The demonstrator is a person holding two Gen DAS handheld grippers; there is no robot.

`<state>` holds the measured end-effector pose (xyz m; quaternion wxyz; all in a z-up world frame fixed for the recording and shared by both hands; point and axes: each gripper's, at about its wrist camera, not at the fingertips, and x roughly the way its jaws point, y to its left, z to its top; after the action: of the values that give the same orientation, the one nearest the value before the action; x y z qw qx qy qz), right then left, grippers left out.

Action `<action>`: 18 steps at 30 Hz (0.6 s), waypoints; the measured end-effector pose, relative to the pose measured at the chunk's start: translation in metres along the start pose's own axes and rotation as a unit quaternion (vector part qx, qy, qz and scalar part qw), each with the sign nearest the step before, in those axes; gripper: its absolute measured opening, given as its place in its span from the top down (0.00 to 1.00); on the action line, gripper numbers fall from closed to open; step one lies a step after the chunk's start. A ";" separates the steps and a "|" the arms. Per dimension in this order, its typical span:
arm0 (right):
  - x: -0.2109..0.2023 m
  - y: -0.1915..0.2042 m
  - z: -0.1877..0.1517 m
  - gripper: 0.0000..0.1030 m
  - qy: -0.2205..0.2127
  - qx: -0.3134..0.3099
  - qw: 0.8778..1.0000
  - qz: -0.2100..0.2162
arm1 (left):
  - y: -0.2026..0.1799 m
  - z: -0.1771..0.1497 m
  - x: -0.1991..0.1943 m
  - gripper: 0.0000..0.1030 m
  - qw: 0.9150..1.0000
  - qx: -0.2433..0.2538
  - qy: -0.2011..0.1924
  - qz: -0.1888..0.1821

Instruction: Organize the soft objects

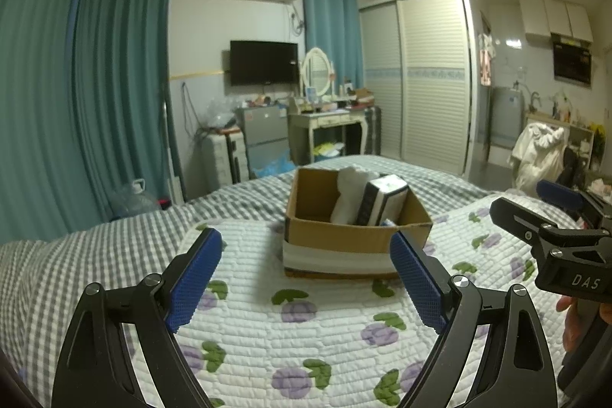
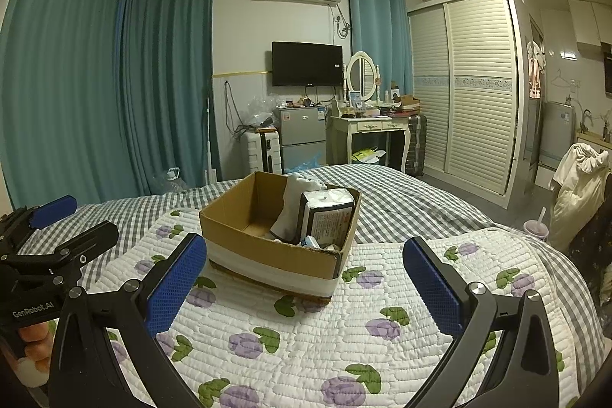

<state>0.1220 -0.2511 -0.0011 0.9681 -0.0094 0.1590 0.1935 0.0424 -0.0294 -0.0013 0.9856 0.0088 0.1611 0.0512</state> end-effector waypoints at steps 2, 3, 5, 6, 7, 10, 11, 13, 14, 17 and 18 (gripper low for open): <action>0.000 0.000 0.000 0.00 0.001 0.001 1.000 0.000 | 0.000 0.000 0.000 0.12 1.000 0.001 -0.001 0.000; 0.000 0.000 -0.001 0.00 0.001 0.001 1.000 0.001 | 0.000 0.000 0.000 0.12 1.000 0.001 -0.001 0.001; 0.001 0.000 -0.001 0.00 0.001 0.001 1.000 0.000 | 0.000 0.000 0.000 0.12 1.000 0.001 0.000 0.001; 0.001 0.001 0.000 0.00 0.001 0.000 1.000 0.000 | 0.000 -0.001 0.001 0.12 1.000 0.001 0.000 0.001; 0.001 0.000 -0.001 0.00 0.002 0.001 1.000 0.000 | 0.001 -0.001 0.000 0.12 1.000 0.002 0.000 0.002; 0.001 0.002 -0.001 0.00 0.002 0.001 1.000 0.000 | 0.001 -0.002 0.001 0.12 1.000 0.001 0.000 0.001; 0.001 0.002 -0.001 0.00 0.002 0.001 1.000 0.000 | 0.001 -0.002 0.001 0.12 1.000 0.001 0.001 0.001; 0.001 0.002 -0.001 0.00 0.002 0.001 1.000 0.001 | 0.001 -0.002 0.001 0.12 1.000 0.001 0.000 0.002; 0.001 0.002 -0.001 0.00 0.003 0.001 1.000 0.001 | 0.001 -0.002 0.001 0.12 1.000 0.001 0.001 0.002; 0.003 0.003 -0.003 0.00 0.005 0.001 1.000 0.001 | 0.000 -0.002 0.000 0.12 1.000 0.001 0.001 0.004; 0.003 0.004 -0.004 0.00 0.006 0.000 1.000 0.002 | 0.000 -0.002 0.000 0.12 1.000 0.001 0.001 0.003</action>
<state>0.1220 -0.2467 -0.0054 0.9667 -0.0100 0.1650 0.1953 0.0416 -0.0290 -0.0034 0.9852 0.0098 0.1623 0.0544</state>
